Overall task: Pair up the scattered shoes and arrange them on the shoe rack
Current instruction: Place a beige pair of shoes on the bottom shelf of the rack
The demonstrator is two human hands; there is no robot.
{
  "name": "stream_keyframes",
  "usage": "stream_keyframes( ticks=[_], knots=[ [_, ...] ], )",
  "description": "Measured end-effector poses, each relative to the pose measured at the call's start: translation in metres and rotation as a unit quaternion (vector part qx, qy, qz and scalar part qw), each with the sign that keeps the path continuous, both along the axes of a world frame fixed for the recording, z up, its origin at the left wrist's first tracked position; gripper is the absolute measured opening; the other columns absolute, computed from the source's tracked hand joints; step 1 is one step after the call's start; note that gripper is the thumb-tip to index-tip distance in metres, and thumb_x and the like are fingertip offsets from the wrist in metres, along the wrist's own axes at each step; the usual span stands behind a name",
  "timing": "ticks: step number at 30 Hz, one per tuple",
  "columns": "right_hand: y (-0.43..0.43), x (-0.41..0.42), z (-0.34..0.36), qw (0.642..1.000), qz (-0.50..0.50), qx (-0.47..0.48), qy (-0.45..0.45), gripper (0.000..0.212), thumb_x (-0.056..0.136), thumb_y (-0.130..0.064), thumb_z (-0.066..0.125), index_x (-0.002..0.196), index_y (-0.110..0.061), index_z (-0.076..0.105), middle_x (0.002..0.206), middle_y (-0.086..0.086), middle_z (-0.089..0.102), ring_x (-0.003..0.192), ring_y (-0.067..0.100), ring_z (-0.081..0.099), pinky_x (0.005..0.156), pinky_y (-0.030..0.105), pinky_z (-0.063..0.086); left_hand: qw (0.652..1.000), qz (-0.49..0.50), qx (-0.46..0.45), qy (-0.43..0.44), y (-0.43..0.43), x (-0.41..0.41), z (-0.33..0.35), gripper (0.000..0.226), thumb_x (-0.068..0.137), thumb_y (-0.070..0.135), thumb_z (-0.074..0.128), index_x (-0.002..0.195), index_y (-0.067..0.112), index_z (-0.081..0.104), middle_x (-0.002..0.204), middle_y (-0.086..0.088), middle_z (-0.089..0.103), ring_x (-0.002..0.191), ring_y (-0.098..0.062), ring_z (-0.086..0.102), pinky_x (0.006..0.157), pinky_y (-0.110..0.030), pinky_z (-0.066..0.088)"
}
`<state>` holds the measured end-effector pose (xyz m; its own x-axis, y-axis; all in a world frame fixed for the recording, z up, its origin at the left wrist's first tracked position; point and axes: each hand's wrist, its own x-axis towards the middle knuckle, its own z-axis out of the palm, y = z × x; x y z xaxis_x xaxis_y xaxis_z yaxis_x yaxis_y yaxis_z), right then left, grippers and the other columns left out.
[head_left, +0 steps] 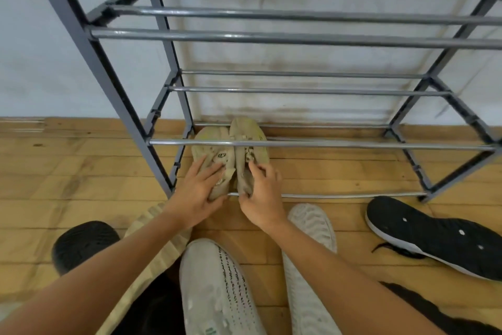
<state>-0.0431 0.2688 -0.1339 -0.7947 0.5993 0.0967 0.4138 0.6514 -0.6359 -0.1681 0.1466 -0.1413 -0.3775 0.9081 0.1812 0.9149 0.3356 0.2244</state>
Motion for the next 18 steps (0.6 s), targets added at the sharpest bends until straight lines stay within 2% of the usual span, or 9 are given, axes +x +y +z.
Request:
stream_keyframes(
  ticks=[2,5,9,11,13,16,18],
  knots=[
    [-0.004,-0.002,-0.004,1.000,-0.005,0.017,0.015,0.071,0.081,-0.014,0.062,0.145,-0.012,0.032,0.132,0.010,0.038,0.128,0.026,0.027,0.110,0.033,0.026,0.999,-0.017,-0.012,0.038,-0.003,-0.001,-0.003,0.070,0.090,0.057,0.033,0.122,0.002,0.061,0.129,-0.014,0.061,0.135,-0.034,0.035,0.113,-0.040,0.021],
    [-0.001,-0.007,-0.004,1.000,-0.006,0.012,-0.006,0.067,0.082,-0.017,0.060,0.143,-0.012,0.033,0.134,0.010,0.038,0.129,0.027,0.026,0.112,0.036,0.027,1.000,0.020,-0.005,0.014,-0.006,0.004,-0.008,0.071,0.093,0.058,0.025,0.126,0.006,0.058,0.134,-0.011,0.058,0.136,-0.034,0.034,0.111,-0.046,0.027],
    [0.004,-0.012,0.000,0.998,-0.007,0.003,-0.058,0.064,0.082,-0.024,0.060,0.141,-0.012,0.036,0.136,0.011,0.038,0.129,0.030,0.026,0.110,0.036,0.027,0.999,0.042,0.006,-0.032,-0.005,0.003,-0.008,0.068,0.085,0.057,0.046,0.135,0.011,0.051,0.143,-0.005,0.049,0.143,-0.030,0.025,0.113,-0.042,0.018],
    [0.006,-0.014,0.003,0.996,-0.001,-0.008,-0.086,0.064,0.083,-0.026,0.059,0.141,-0.012,0.035,0.139,0.011,0.036,0.131,0.032,0.024,0.110,0.037,0.026,0.997,0.057,0.012,-0.041,-0.002,0.003,-0.004,0.064,0.084,0.044,0.061,0.138,0.012,0.048,0.147,-0.003,0.045,0.145,-0.029,0.020,0.114,-0.037,0.012],
    [0.008,-0.015,0.006,0.994,0.003,-0.008,-0.105,0.065,0.084,-0.027,0.059,0.141,-0.013,0.033,0.140,0.012,0.034,0.131,0.033,0.023,0.110,0.038,0.027,0.996,0.072,-0.007,-0.060,0.001,0.005,0.001,0.065,0.083,0.033,0.068,0.140,0.012,0.045,0.150,-0.001,0.041,0.146,-0.028,0.015,0.117,-0.037,0.011],
    [0.004,-0.009,0.011,0.997,0.002,-0.028,-0.074,0.065,0.085,-0.025,0.061,0.143,-0.016,0.033,0.139,0.010,0.034,0.132,0.031,0.023,0.110,0.037,0.028,0.995,0.072,0.000,-0.071,-0.008,0.011,0.008,0.060,0.084,0.031,0.067,0.138,0.013,0.047,0.147,-0.001,0.044,0.144,-0.029,0.019,0.117,-0.044,0.023],
    [0.000,0.004,0.007,0.998,-0.014,-0.066,-0.016,0.068,0.084,-0.020,0.063,0.145,-0.018,0.033,0.135,0.007,0.035,0.131,0.026,0.026,0.109,0.033,0.030,0.993,0.065,0.062,-0.073,-0.022,0.024,0.010,0.056,0.083,0.036,0.064,0.134,0.014,0.053,0.141,-0.002,0.051,0.141,-0.030,0.027,0.116,-0.041,0.024]
  ],
)
